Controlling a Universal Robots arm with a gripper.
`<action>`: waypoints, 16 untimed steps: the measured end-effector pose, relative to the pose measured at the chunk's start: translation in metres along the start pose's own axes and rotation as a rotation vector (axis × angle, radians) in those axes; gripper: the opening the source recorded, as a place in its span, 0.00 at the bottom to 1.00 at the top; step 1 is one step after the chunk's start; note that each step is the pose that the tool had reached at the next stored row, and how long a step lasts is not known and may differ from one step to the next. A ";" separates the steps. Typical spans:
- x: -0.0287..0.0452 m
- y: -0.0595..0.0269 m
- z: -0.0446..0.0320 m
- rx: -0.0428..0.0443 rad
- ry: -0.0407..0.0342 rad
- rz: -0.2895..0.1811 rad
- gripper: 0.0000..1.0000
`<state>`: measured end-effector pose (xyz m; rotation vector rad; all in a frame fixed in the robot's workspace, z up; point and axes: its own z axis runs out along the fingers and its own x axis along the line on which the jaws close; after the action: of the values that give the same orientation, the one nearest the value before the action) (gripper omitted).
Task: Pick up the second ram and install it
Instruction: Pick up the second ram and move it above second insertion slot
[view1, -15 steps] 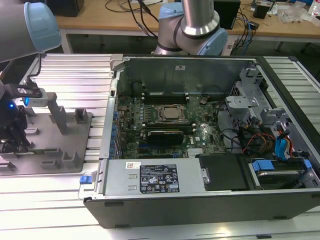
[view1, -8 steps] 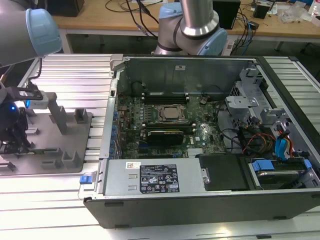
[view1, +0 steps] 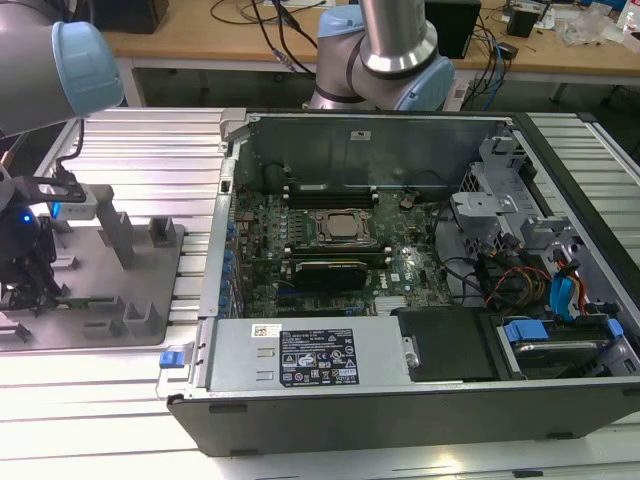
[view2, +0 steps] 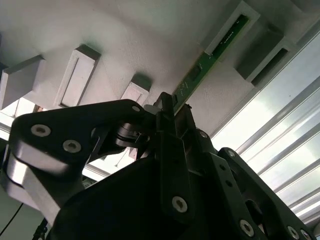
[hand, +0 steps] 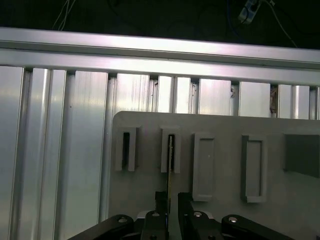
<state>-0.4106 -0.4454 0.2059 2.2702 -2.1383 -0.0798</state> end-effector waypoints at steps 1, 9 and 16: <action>0.0000 0.0000 0.0001 0.0000 0.0000 0.000 0.21; 0.0000 0.0000 0.0002 0.0001 -0.0001 0.000 0.09; 0.0000 -0.0001 0.0011 0.0019 -0.0045 0.089 0.09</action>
<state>-0.4106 -0.4454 0.2047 2.1744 -2.2385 -0.0813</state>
